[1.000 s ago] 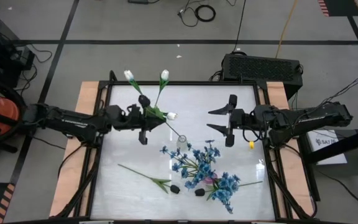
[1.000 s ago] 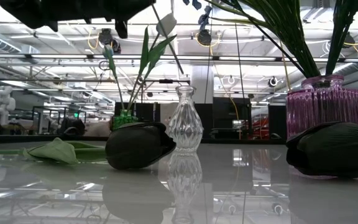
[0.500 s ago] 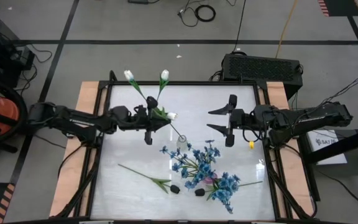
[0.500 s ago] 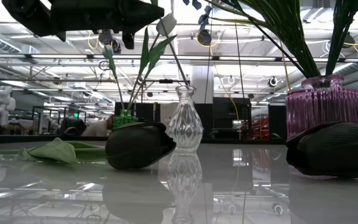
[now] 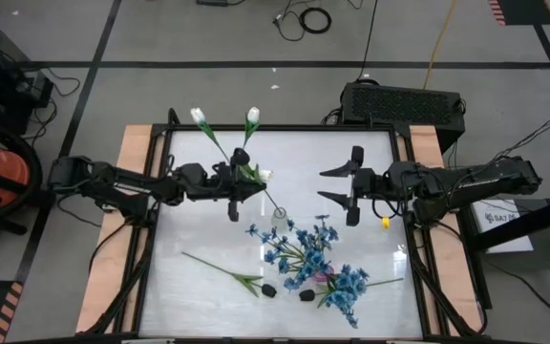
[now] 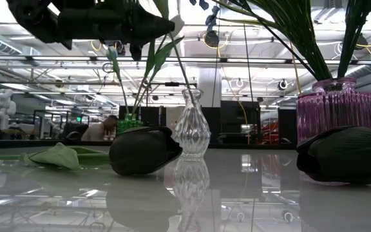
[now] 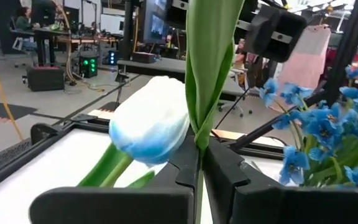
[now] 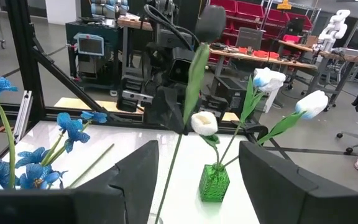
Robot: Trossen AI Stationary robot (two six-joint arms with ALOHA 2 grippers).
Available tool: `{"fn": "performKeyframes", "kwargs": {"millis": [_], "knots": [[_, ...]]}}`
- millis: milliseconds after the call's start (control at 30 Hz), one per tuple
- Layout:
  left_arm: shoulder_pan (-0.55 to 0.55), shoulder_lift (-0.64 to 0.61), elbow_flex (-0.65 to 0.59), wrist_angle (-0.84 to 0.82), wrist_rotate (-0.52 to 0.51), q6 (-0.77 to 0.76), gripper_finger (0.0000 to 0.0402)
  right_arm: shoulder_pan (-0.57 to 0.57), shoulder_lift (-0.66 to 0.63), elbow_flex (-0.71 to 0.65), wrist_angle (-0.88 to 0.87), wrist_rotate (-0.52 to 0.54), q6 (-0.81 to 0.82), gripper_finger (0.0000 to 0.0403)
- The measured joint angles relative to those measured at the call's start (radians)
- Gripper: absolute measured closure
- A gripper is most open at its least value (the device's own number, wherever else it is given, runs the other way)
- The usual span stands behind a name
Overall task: Sort flowers into vase by color
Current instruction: Put the top black flower into the transparent vase
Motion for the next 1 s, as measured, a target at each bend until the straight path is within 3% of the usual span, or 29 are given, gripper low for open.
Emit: {"fn": "performKeyframes", "kwargs": {"millis": [600, 1000], "knots": [[0.012, 0.000, 0.000, -0.018, -0.012, -0.014, 0.0274, 0.000, 0.000, 0.000, 0.000, -0.004, 0.000, 0.0188], [0.012, -0.135, 0.001, -0.201, -0.029, 0.013, 0.0269, 0.000, 0.000, 0.000, -0.014, -0.004, 0.004, 0.0188]]}}
